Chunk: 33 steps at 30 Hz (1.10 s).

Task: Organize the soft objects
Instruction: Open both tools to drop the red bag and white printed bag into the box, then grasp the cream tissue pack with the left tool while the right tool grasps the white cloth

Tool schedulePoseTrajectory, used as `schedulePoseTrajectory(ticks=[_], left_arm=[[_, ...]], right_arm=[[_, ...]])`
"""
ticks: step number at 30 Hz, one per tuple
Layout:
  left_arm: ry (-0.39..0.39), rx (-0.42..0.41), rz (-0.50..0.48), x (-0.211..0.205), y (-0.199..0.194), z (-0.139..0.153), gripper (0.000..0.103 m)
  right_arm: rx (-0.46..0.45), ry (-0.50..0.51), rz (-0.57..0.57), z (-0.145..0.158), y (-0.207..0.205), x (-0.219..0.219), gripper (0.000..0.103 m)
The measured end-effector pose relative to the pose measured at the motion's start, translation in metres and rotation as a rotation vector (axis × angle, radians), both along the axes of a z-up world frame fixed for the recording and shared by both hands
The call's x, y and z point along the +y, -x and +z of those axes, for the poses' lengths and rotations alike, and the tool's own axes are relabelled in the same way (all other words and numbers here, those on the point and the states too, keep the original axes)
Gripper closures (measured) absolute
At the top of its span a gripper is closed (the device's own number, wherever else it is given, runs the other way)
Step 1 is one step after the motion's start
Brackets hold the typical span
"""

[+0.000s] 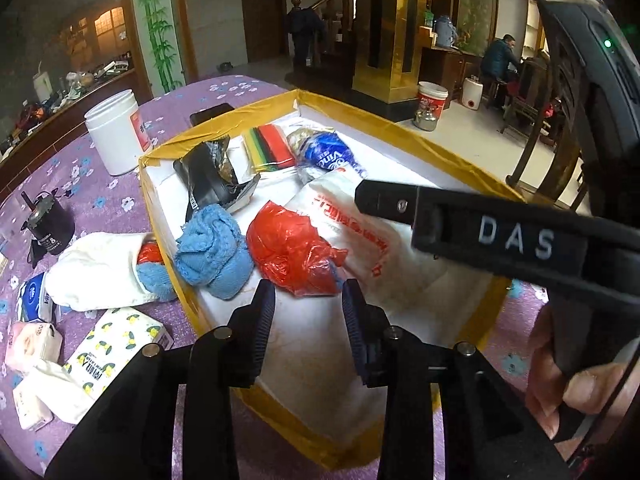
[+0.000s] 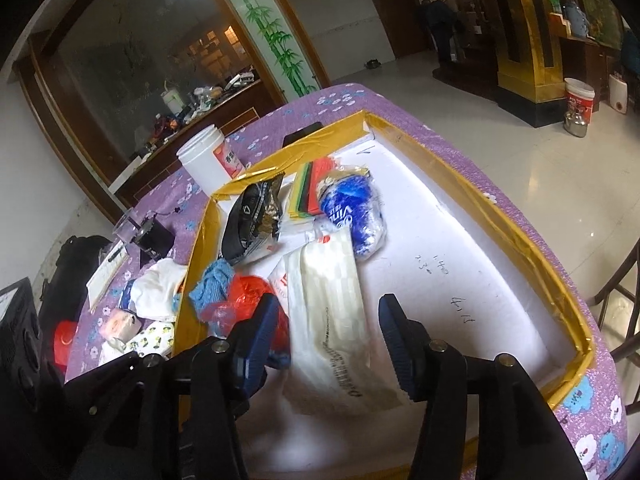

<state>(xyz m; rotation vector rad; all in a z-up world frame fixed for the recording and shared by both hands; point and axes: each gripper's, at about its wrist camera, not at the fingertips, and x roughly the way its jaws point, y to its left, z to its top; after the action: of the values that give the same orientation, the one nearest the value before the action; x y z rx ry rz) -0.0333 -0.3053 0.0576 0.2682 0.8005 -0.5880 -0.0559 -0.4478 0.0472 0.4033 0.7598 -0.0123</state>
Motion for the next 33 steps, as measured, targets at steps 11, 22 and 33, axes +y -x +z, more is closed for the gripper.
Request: schedulePoseTrajectory(ticks=[11,22,33], left_arm=[[0.048,-0.029,0.022,0.03,0.009,0.018,0.057],[0.102,-0.026,0.129,0.11,0.006,0.027,0.057],[0.136,0.011,0.39,0.247,-0.004,0.012,0.046]], right_arm=[[-0.109,-0.038,-0.001,0.022,0.019,0.0,0.042],[-0.142,-0.008,0.08,0.041,0.023,0.035,0.041],[-0.128,0.021,0.299,0.04,0.015,0.112,0.04]])
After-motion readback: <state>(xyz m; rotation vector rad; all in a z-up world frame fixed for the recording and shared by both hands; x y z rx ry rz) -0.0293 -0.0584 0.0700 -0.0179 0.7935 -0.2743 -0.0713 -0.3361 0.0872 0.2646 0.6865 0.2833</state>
